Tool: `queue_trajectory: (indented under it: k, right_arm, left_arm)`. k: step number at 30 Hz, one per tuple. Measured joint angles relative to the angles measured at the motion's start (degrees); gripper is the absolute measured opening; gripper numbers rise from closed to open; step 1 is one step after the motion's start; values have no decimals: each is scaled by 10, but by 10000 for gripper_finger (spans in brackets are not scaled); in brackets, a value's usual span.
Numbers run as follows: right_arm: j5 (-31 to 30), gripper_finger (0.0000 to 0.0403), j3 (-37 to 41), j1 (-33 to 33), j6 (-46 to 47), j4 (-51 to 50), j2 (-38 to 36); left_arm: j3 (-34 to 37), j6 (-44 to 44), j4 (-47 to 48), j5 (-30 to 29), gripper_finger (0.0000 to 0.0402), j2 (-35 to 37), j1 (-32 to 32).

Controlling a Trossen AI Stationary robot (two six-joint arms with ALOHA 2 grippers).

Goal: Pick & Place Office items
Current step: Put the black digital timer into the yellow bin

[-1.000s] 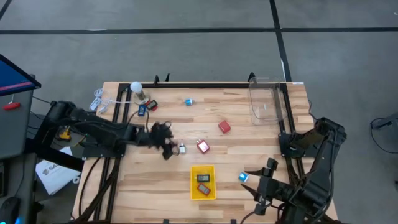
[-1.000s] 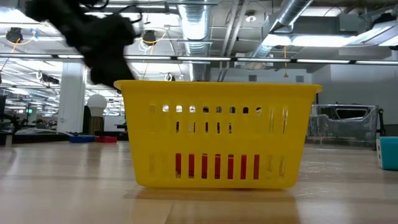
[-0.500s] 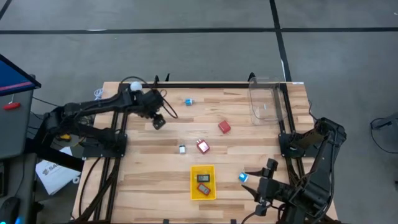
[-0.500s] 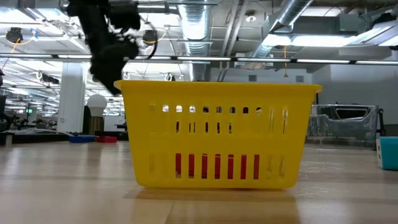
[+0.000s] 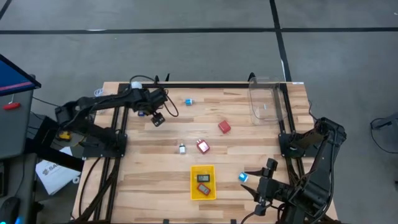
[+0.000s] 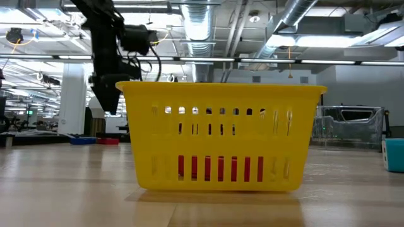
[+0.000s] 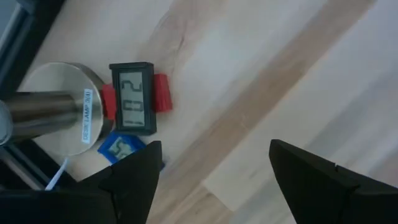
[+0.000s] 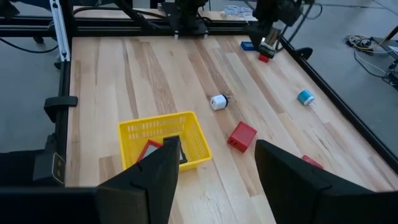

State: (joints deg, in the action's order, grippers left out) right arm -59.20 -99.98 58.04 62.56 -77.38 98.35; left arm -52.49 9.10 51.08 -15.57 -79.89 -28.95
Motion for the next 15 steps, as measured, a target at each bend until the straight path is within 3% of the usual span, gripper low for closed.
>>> queue_trajectory:
  k: [7, 15]
  right_arm:
    - [0, 203, 0, 4, 1, 0, 0]
    - [2, 203, 0, 4, 5, -2, 0]
  left_arm:
    - [-30, -34, 2, -65, 294, -70, -3]
    - [-47, -45, 26, -62, 294, -104, -3]
